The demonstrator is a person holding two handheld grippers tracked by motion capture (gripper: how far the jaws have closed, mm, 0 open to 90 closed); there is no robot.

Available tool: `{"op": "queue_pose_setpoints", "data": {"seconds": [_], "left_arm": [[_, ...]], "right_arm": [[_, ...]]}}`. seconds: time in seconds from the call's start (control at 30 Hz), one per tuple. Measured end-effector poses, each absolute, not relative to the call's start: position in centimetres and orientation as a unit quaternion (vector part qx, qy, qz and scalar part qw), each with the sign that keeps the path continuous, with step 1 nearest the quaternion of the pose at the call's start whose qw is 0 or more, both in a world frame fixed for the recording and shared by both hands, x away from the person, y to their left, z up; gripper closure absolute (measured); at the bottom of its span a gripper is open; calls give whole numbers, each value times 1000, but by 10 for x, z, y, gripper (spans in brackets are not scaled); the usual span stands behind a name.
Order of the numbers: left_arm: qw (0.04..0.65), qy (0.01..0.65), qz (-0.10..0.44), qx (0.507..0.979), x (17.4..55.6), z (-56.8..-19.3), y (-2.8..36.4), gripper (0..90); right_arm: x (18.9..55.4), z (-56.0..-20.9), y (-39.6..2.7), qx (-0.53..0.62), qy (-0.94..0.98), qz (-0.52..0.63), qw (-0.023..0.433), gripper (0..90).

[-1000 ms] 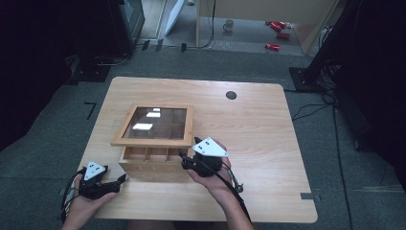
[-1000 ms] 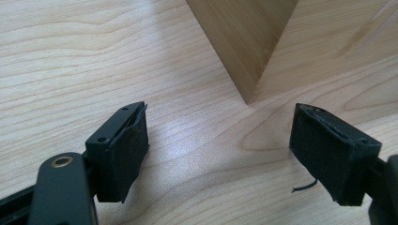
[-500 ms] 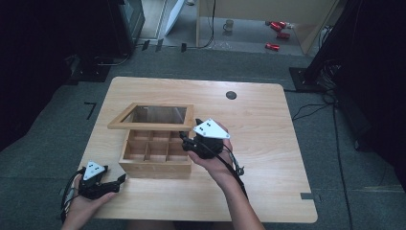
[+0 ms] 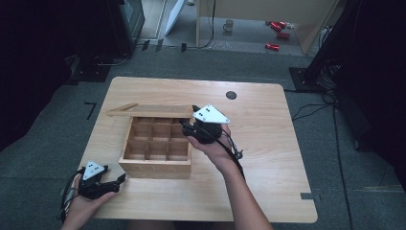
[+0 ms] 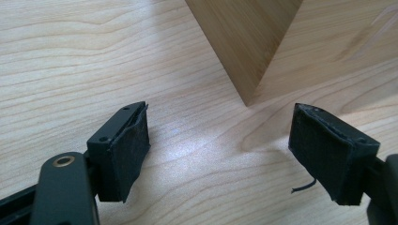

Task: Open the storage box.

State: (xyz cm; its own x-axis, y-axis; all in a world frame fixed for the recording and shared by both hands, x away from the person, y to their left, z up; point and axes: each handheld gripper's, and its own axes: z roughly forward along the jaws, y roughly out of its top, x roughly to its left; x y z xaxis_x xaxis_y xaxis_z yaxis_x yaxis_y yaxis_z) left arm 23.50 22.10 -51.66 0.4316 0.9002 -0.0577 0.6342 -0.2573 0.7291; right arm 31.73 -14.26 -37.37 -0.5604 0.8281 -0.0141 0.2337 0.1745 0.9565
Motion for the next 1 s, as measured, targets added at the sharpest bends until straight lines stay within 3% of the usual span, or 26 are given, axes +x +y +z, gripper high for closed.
{"op": "queue_pose_setpoints", "data": {"seconds": [0.4,1.0], "left_arm": [[354,499,186,769,236,-517,222,219],[357,499,183,768,237,-516,222,224]], "right_arm": [[349,-377,-151,368,709,537,272,524],[392,-386,-151,358,719,537,257,530]]}}
